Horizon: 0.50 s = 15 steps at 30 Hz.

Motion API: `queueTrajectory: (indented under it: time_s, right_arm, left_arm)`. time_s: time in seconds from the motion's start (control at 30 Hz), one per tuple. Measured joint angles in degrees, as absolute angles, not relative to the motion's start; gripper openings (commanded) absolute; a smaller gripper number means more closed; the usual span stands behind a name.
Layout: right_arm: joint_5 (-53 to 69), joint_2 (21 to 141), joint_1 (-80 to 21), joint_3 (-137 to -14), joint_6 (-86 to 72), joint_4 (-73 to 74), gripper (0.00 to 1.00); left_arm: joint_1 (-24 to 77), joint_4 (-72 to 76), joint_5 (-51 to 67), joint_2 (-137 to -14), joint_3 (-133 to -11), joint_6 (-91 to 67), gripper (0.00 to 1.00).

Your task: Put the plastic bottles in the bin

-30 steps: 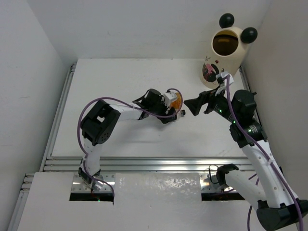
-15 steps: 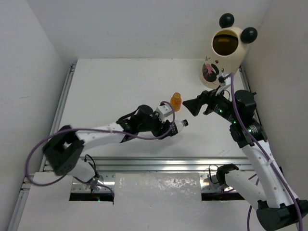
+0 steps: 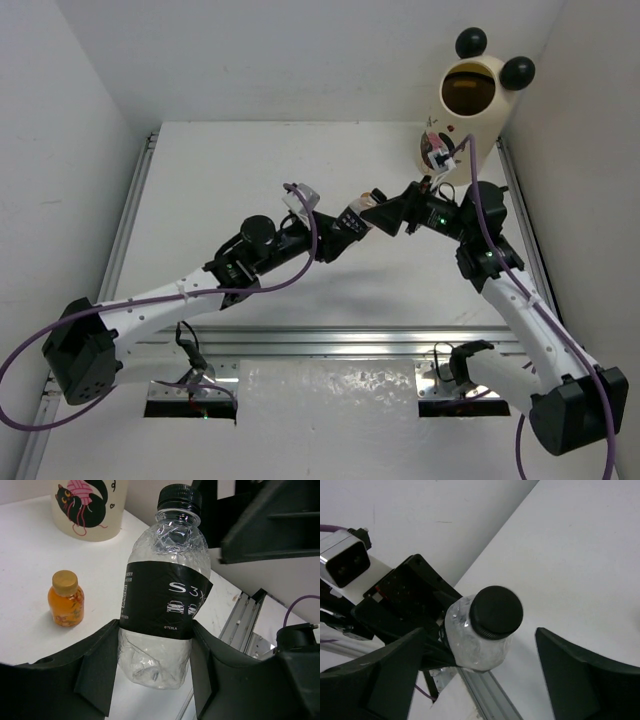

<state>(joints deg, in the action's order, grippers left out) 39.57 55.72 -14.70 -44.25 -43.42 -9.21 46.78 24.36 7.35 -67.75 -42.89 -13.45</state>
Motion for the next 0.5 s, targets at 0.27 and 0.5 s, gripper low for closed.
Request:
queueTrajectory:
  time_s: [0.27, 0.5]
  right_arm:
    - [42.9, 60.1, -14.8, -44.3, -47.3, -16.3, 0.27]
    - [43.9, 61.8, -14.8, -45.8, -47.3, -18.6, 0.00]
  left_arm:
    - [46.6, 27.3, 8.8, -67.8, -42.3, -14.7, 0.00]
    - [46.5, 25.0, 6.7, -67.8, -44.0, -17.1, 1.00]
